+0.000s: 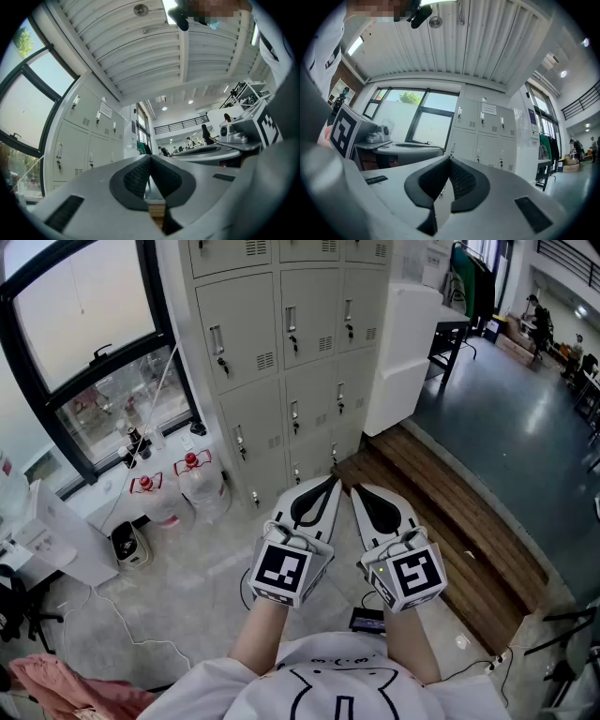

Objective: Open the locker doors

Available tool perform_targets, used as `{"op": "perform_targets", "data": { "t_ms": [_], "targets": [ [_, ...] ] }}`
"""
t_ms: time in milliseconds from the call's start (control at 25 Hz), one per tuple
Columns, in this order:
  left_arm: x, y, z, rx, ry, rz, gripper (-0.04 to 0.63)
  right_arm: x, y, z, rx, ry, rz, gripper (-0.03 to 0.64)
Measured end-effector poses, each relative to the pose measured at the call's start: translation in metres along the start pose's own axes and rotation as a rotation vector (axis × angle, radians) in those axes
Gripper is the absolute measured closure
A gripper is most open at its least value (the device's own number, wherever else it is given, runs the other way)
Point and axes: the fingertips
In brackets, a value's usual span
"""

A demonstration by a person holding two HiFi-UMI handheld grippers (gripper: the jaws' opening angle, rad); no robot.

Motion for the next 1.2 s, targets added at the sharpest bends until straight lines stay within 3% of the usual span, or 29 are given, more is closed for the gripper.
{"op": "perform_targets", "data": {
  "t_ms": [360,560,760,960,1200],
  "targets": [
    [0.014,-0.025,0.017,-0.022,0.004,-0.042,0.575,0.027,0.010,0.016,0.010,-0.003,-0.042,0.630],
    [0.016,-0.034,0.022,-0.022,-0.003,-0.119,0.575,0.036,0.012,0.025,0.052,-0.098,-0.132,0.630],
    [0.009,-0.031,0.028,-0.029,-0.007,-0.206,0.575,0.030,0.008,0.035,0.062,-0.128,-0.246,0.629],
    [-0.006,-0.028,0.029,-0.023,-0.014,-0.289,0.575,0.027,-0.002,0.052,0.002,-0.116,-0.289,0.629],
    [-0.023,-0.023,0.038,-0.051,-0.024,-0.343,0.575,0.017,-0.020,0.055,0.024,-0.094,-0.333,0.629]
  ]
}}
Point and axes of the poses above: the fingertips, and each gripper's own axes: y backward along the fingers, x to its right, z out of its underside, and after that the axes turned 10 degrees about y, right-handed
